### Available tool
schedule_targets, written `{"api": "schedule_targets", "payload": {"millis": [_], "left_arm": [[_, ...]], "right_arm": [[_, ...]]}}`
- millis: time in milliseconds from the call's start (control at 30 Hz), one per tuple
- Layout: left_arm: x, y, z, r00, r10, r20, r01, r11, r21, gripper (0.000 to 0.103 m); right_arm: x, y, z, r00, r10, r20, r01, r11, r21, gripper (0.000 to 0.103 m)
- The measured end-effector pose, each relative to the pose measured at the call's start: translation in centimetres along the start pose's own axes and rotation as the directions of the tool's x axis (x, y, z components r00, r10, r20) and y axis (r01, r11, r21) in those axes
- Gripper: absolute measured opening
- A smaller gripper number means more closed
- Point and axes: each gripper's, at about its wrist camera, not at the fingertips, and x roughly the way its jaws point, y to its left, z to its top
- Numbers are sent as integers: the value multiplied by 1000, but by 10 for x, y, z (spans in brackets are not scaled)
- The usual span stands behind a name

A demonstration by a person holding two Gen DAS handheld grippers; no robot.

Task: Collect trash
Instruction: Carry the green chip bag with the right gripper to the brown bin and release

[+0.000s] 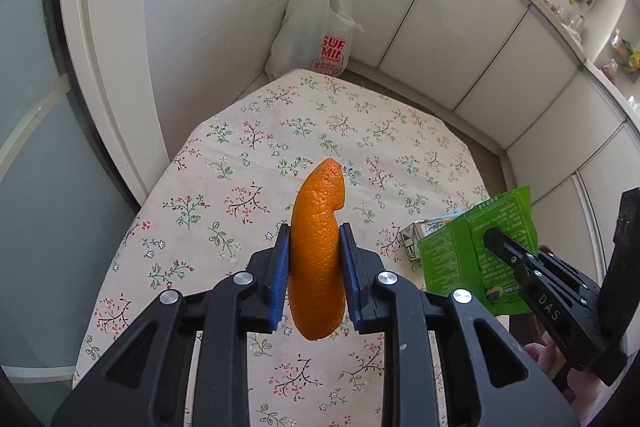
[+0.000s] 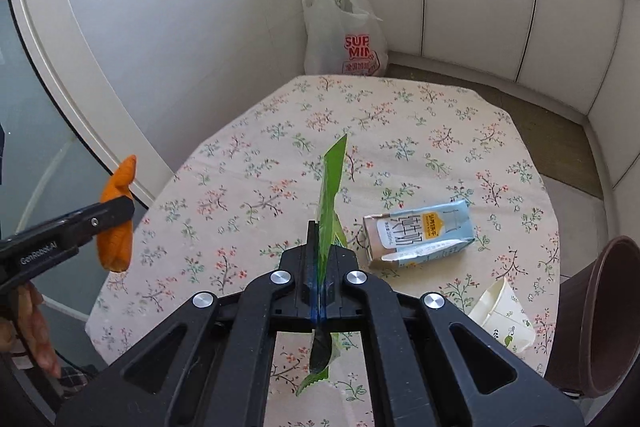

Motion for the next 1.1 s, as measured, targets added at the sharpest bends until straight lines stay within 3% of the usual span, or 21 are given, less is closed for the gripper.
{"api": "schedule_targets", "payload": {"millis": [200,667,900,1100], "left_arm": [[-11,-3,8,999,-14,52,15,1000,-21,24],[-18,-34,11,992,-75,102,77,997,-7,24],[-16,-55,6,986,-105,129,104,994,8,24],[-8,-80,-1,984,-130,120,125,991,45,24]], "right_arm": [[-36,-2,11,993,14,116,-15,1000,6,0],[-85,-32,13,969,-63,237,57,998,32,0],[-119,-65,7,937,-161,311,144,987,76,0],[-152,-112,-3,889,-281,361,237,958,160,0]]}}
